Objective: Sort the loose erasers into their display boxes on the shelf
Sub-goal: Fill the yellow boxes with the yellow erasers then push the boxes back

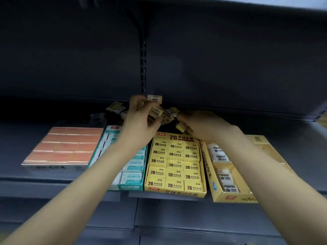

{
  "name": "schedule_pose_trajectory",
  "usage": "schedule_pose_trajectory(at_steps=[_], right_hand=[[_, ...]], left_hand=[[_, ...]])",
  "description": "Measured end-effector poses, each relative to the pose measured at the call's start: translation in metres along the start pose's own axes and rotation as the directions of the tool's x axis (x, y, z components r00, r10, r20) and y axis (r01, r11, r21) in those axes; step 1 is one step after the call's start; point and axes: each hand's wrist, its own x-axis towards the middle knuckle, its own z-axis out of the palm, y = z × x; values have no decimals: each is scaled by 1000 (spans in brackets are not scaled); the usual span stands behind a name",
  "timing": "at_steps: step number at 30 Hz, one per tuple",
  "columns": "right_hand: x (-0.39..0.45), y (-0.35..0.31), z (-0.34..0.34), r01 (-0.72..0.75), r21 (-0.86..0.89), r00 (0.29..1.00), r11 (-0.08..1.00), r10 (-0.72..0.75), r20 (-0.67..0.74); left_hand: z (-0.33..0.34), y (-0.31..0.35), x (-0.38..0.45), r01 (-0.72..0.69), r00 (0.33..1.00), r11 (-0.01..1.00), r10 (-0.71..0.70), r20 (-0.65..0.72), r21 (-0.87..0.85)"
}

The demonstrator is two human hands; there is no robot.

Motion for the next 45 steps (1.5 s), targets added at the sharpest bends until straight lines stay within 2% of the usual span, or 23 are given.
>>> schedule_pose_trajectory(at_steps=[4,10,16,21,25,29,33,35,38,45], right_hand=[[-16,-10,-18,-56,77,997,995,59,-44],[-54,-35,-27,-164,264,975,950,197,-102],[-86,-51,-23,-249,384,921,889,340,-189],[-102,-62,-9,-259,449,880,855,400,-255],[-105,-64,1,-241,470,879,849,396,-266],[-108,-64,6,-250,479,870,841,412,-269],[-111,-64,8,-257,603,863,756,460,-209],[-112,-64,10,-269,614,858,742,475,-198],[-112,-62,13,-283,619,849,733,491,-193],[-112,-56,11,-291,659,877,693,469,-105]], left_hand=[[-6,15,-17,168,984,980,-161,71,-106],[-16,37,-42,315,949,913,-303,87,-260],[-29,43,-66,418,906,884,-388,171,-208],[-34,44,-74,503,864,842,-480,153,-195],[-36,44,-75,527,848,823,-489,206,-212],[-35,45,-73,522,843,838,-478,248,-158],[-38,46,-70,616,773,745,-511,375,-254],[-40,46,-69,646,743,725,-527,413,-238],[-42,47,-67,646,737,736,-530,419,-205],[-41,48,-66,583,756,808,-497,427,-91]])
